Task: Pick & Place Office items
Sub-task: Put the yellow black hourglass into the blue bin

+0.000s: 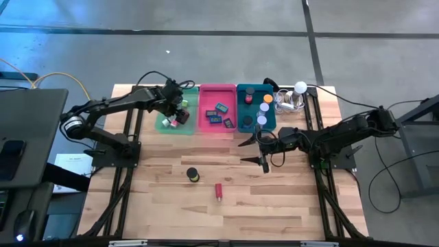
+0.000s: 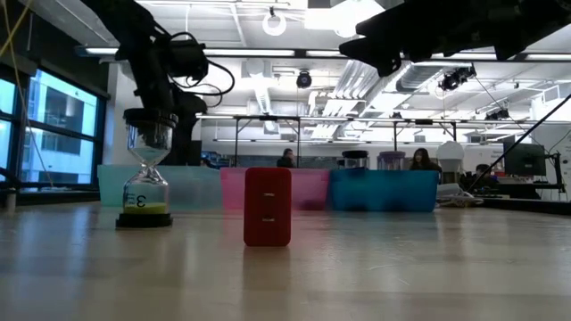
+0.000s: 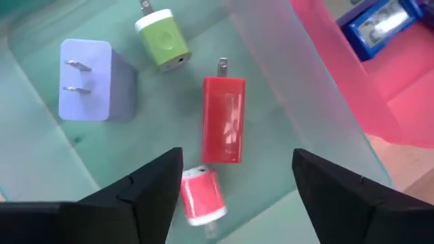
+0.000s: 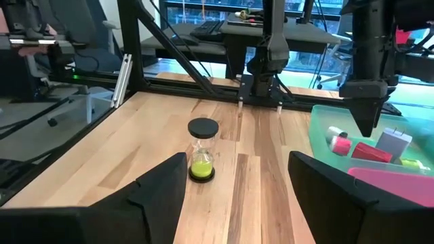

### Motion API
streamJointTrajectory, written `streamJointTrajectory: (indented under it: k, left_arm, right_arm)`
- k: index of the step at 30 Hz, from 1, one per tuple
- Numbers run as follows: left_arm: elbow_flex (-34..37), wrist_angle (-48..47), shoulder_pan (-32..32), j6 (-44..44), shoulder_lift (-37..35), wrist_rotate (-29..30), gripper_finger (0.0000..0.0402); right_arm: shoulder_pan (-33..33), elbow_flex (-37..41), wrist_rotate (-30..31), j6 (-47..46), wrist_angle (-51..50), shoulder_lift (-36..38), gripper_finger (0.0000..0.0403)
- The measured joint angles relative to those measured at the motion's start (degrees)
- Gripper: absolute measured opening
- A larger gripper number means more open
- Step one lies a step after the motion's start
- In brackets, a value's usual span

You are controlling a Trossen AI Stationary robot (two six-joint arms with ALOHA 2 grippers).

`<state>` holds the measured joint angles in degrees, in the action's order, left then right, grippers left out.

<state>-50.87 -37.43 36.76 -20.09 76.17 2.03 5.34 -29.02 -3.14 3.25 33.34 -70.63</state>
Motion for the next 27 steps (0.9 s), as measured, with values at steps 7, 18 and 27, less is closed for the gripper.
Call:
streamJointTrajectory:
  k: [7,18,27]
  left_arm:
    - [0.0,-0.32,-0.38,0.09,-2.23,-5.41,0.0274]
    - [0.0,-2.34,-13.58,4.44,-18.26,-13.74,0.0276]
    - [2.01,-2.22,-38.83,-2.97,-23.1,-4.92,0.0276]
  right_arm:
    - [0.02,0.0,0.0,0.0,0.0,0.0,0.0248]
    - [0.0,0.0,0.0,0.0,0.0,0.0,0.0248]
    - [0.0,0.0,-0.02,-0.28,-0.02,0.0,0.0248]
